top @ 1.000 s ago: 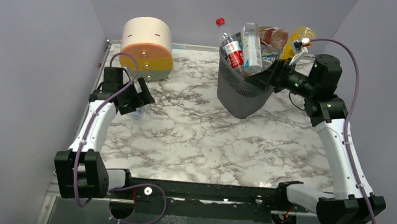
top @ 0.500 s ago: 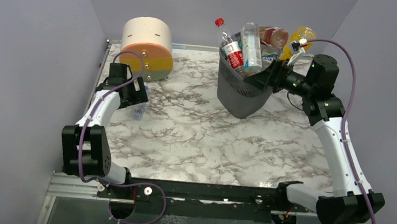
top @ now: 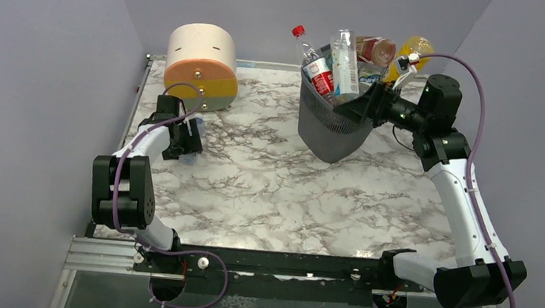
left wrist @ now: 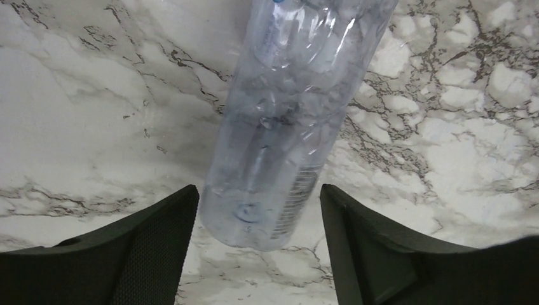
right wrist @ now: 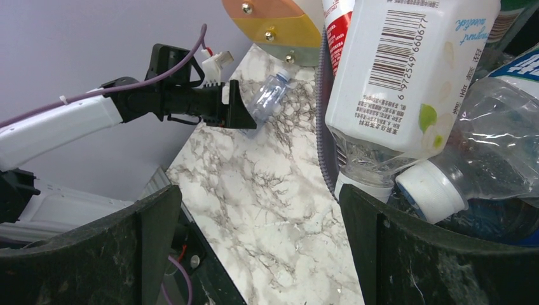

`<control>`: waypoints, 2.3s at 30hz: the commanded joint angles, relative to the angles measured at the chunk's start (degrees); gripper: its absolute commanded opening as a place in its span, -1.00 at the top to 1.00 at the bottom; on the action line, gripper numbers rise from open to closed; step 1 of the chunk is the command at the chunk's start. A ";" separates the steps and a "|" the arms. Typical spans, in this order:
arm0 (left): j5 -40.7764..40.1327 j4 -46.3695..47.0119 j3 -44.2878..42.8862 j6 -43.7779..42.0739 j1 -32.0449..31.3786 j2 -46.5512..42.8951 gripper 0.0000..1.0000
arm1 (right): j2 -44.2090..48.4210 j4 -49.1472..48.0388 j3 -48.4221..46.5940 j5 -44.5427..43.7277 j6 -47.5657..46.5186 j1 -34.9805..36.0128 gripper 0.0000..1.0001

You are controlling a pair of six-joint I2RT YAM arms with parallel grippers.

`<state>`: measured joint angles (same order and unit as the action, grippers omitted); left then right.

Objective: Put the plastic bottles in the bin
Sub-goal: Pick up the plastic bottle at the center of the board, then place the plastic bottle in the trash bin.

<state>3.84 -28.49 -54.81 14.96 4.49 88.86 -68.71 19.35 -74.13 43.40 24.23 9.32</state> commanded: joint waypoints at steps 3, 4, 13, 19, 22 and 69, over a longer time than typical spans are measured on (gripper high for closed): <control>3.56 1.16 1.09 0.30 -0.03 2.42 -0.07 | -0.39 -1.64 0.96 1.37 0.38 0.34 -0.95; 4.32 1.11 0.99 0.33 -0.09 2.70 -0.01 | -0.43 -1.54 1.00 1.41 0.38 0.35 -0.95; 10.85 -2.07 0.67 1.11 -0.35 -3.85 0.13 | 0.23 -1.07 1.16 1.66 0.61 0.52 -0.95; 18.76 -6.42 -0.49 2.60 -2.44 -11.42 0.14 | 0.22 -1.29 1.10 2.43 1.51 1.06 -0.95; 23.76 -7.64 -1.64 4.32 -3.63 -14.64 0.14 | -0.02 -1.13 0.58 2.17 1.79 2.50 -0.95; 49.90 17.73 2.13 33.98 -15.74 -32.55 0.10 | -25.30 -22.81 -10.30 -10.95 17.64 30.26 -0.61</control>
<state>51.33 -14.02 -53.45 48.58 -11.00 57.54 -92.82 -0.82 -81.84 33.26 41.56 38.70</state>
